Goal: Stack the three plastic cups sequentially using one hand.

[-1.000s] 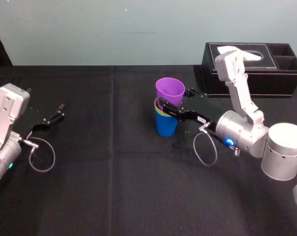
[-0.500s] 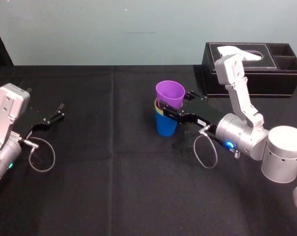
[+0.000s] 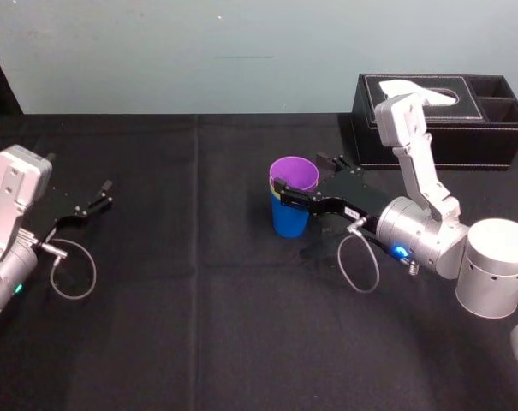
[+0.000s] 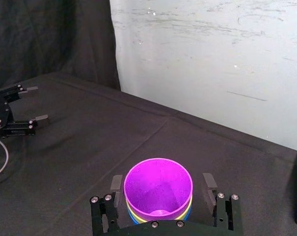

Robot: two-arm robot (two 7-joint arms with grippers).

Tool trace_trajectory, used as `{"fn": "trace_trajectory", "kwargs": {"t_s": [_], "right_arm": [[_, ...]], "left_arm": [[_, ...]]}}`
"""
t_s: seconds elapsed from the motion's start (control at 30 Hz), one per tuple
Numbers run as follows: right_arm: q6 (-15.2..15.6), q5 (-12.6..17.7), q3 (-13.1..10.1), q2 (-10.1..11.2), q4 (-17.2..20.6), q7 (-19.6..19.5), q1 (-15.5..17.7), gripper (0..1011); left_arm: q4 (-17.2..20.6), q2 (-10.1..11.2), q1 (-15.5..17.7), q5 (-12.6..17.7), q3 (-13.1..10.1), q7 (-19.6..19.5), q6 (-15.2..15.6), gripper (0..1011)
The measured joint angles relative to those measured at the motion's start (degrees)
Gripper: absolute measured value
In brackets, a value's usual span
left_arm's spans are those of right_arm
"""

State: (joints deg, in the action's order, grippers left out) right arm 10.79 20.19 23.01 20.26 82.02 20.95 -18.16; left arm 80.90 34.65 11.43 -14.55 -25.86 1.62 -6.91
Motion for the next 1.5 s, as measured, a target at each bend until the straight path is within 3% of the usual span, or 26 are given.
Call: {"fn": "trace_trajectory", "kwargs": {"t_s": [0.27,0.5,0.7,0.9,1.07,1.3,1.5], "right_arm": [[0.0,0.0,-0.1,0.1,0.3,0.0,0.1,1002],[-0.7,0.9,-1.7,0.7,2.7,-0.1,1.5,1002],[-0.9,2.1,-4.8,0.7,5.9,-3.4,4.1,1002],[-1.8,1.5,-7.3,0.2,6.8,-7.0,6.2,1002],[-2.6,-0.5,-8.7,-0.3,5.6,-9.7,7.2,1002],[-4.2,-6.1,-9.1,-1.5,0.6,-14.7,7.3,1002],[-4.8,-7.7,-9.2,-2.4,-1.7,-15.3,7.0,1002]], "left_arm": [[0.0,0.0,0.0,0.0,0.0,0.0,0.0,1011],[0.0,0.0,0.0,0.0,0.0,0.0,0.0,1011],[0.0,0.0,0.0,0.0,0.0,0.0,0.0,1011],[0.0,0.0,0.0,0.0,0.0,0.0,0.0,1011],[0.0,0.0,0.0,0.0,0.0,0.0,0.0,1011],[0.0,0.0,0.0,0.0,0.0,0.0,0.0,1011],[0.0,0.0,0.0,0.0,0.0,0.0,0.0,1011]]}}
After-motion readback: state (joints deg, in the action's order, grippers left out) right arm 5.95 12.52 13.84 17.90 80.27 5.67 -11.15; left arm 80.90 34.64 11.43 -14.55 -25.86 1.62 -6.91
